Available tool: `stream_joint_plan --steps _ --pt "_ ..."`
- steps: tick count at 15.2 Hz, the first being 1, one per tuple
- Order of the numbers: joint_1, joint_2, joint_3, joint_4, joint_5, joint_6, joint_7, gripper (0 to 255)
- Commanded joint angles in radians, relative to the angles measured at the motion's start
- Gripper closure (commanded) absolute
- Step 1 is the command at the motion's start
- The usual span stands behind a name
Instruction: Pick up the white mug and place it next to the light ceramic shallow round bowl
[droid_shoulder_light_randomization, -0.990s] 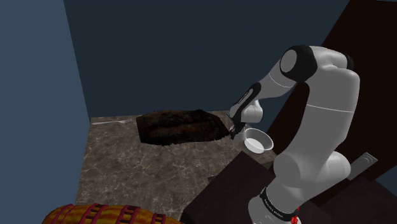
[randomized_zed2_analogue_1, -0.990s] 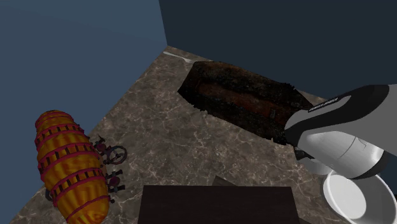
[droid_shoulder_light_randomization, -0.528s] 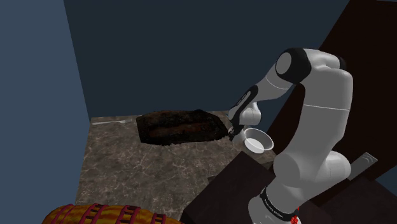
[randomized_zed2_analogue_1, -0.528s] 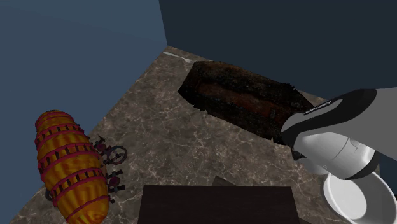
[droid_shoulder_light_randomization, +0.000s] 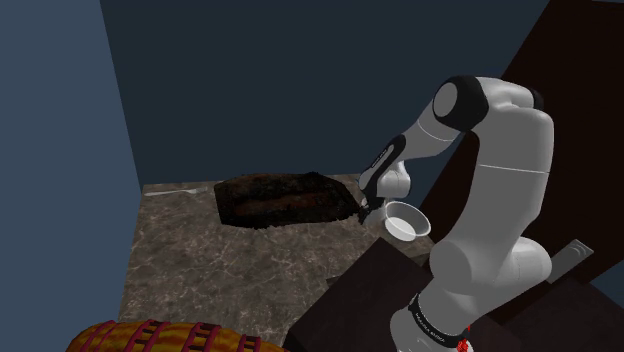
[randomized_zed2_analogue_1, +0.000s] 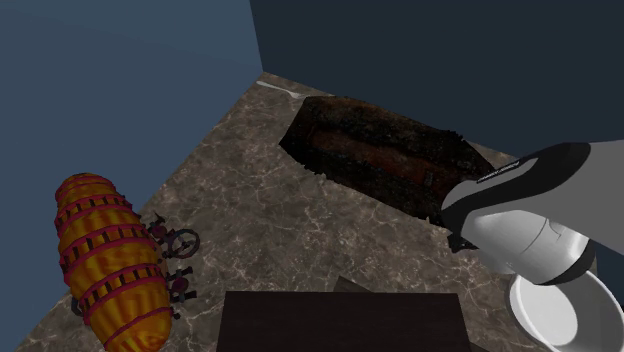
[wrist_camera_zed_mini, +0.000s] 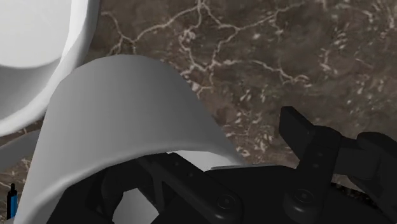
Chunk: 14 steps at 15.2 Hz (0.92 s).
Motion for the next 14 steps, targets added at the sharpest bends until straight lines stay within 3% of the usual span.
stream_joint_plan --steps 1,6,14 --pt "0.000 0.000 0.000 -0.001 0.000 0.000 0.001 0" --pt "0.027 -0.145 -0.031 -0.036 -0.027 -0.110 0.017 0" --pt "0.026 -0.145 -0.031 -0.036 -0.027 -0.110 0.017 0"
